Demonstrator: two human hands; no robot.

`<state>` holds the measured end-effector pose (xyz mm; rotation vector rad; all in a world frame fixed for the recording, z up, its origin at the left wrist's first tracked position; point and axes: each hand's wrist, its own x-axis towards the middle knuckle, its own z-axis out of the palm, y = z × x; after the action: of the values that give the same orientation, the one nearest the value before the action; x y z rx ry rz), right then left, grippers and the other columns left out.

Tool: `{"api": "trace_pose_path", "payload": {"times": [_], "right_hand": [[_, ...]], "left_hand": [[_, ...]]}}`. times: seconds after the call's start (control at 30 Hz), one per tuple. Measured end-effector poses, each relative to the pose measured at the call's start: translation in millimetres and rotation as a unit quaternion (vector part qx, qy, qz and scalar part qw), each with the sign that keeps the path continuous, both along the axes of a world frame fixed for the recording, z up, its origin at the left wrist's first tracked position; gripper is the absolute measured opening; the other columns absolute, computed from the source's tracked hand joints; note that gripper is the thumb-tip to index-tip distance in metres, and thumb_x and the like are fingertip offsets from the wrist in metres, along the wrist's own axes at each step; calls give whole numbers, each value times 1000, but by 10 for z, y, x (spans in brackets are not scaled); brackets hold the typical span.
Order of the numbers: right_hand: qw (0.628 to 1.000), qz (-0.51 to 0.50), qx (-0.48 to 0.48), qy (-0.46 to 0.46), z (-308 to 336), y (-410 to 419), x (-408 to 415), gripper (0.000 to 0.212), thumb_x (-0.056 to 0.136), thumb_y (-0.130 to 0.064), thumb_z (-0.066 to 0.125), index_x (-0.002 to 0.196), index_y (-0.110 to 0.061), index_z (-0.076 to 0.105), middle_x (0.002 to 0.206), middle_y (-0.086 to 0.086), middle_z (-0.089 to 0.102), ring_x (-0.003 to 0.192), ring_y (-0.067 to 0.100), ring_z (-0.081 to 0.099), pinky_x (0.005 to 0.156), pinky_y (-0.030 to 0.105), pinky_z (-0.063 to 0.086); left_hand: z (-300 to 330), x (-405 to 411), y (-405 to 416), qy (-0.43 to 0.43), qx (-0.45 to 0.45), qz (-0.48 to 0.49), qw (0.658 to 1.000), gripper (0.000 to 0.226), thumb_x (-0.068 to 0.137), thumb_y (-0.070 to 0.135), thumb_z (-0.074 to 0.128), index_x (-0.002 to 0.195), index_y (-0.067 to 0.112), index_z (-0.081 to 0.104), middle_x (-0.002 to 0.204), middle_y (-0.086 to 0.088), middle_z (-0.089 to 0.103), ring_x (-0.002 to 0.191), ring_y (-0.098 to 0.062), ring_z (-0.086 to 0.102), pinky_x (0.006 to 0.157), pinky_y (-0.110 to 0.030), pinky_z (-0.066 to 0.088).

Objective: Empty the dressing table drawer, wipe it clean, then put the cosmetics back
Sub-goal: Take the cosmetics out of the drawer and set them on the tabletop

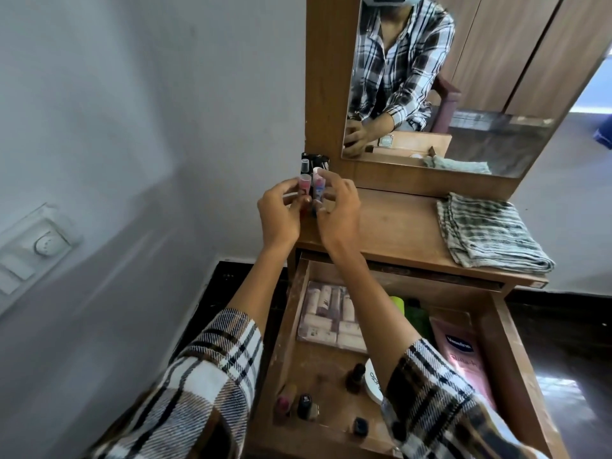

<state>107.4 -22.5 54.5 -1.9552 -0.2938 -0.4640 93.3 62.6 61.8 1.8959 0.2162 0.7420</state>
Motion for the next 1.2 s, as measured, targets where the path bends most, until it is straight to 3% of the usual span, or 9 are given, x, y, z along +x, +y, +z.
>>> {"api": "trace_pose_path", "payload": {"times": [0.2, 0.37, 0.5, 0.63, 0.73, 1.0, 1.1, 1.2], "right_hand": [[999, 33, -9, 18, -3, 14, 38, 60, 83, 12, 56, 133, -22, 49, 109, -2, 42, 101, 16, 57, 88, 32, 55], [999, 26, -11, 14, -15, 46, 49, 60, 83, 12, 56, 132, -22, 49, 110, -1, 43, 102, 16, 57, 88, 32, 55], [999, 27, -13, 14, -31, 62, 57, 61, 84, 12, 55, 132, -25, 47, 113, 2, 44, 103, 16, 55, 87, 33, 55], [1000, 20, -18, 11, -39, 72, 80, 64, 83, 12, 57, 133, -27, 46, 113, 3, 45, 103, 17, 56, 85, 34, 56], [999, 36, -11, 18, -23, 51, 77, 64, 83, 12, 57, 134, -25, 45, 115, 4, 45, 105, 17, 56, 88, 28, 55], [999, 42, 3, 31, -30, 18, 39, 68, 88, 10, 52, 144, -24, 34, 106, -6, 38, 96, 9, 52, 89, 26, 52], [999, 37, 5, 25, -39, -2, 9, 81, 82, 16, 53, 146, -26, 27, 117, 1, 39, 105, 17, 53, 92, 35, 52], [998, 32, 21, 45, -16, -59, -67, 82, 81, 17, 53, 146, -27, 26, 125, 5, 39, 105, 18, 52, 90, 35, 54]], "left_hand": [[-69, 38, 8, 7, 18, 17, 1000, 28, 84, 4, 64, 112, 7, 66, 110, -7, 67, 87, -6, 57, 65, 3, 41], [-103, 62, 16, 0, 16, 33, 999, 23, 84, 5, 66, 107, 5, 67, 106, -8, 68, 86, -7, 59, 63, 5, 40], [-108, 80, 8, 3, 15, 45, 999, 22, 85, 7, 65, 106, 6, 68, 105, -7, 69, 88, -8, 60, 62, 0, 41], [-92, 83, -11, 15, 23, 49, 998, 21, 86, 7, 63, 107, 6, 68, 106, -8, 69, 94, -16, 64, 72, -9, 43], [-81, 88, -10, 32, 33, 45, 998, 20, 87, 8, 62, 107, 6, 67, 106, -8, 68, 95, -17, 64, 74, -14, 45], [-76, 115, 1, 66, 31, 27, 997, 18, 86, 7, 63, 103, 6, 69, 103, -7, 69, 94, -18, 65, 73, -14, 45], [-46, 124, 8, 82, 33, 9, 996, 25, 81, 6, 69, 105, 5, 67, 107, -10, 69, 97, -21, 64, 79, -19, 44], [-26, 95, -12, 104, 23, 25, 994, 44, 80, 12, 71, 121, 2, 57, 122, -13, 60, 111, -26, 58, 92, -29, 46]]}}
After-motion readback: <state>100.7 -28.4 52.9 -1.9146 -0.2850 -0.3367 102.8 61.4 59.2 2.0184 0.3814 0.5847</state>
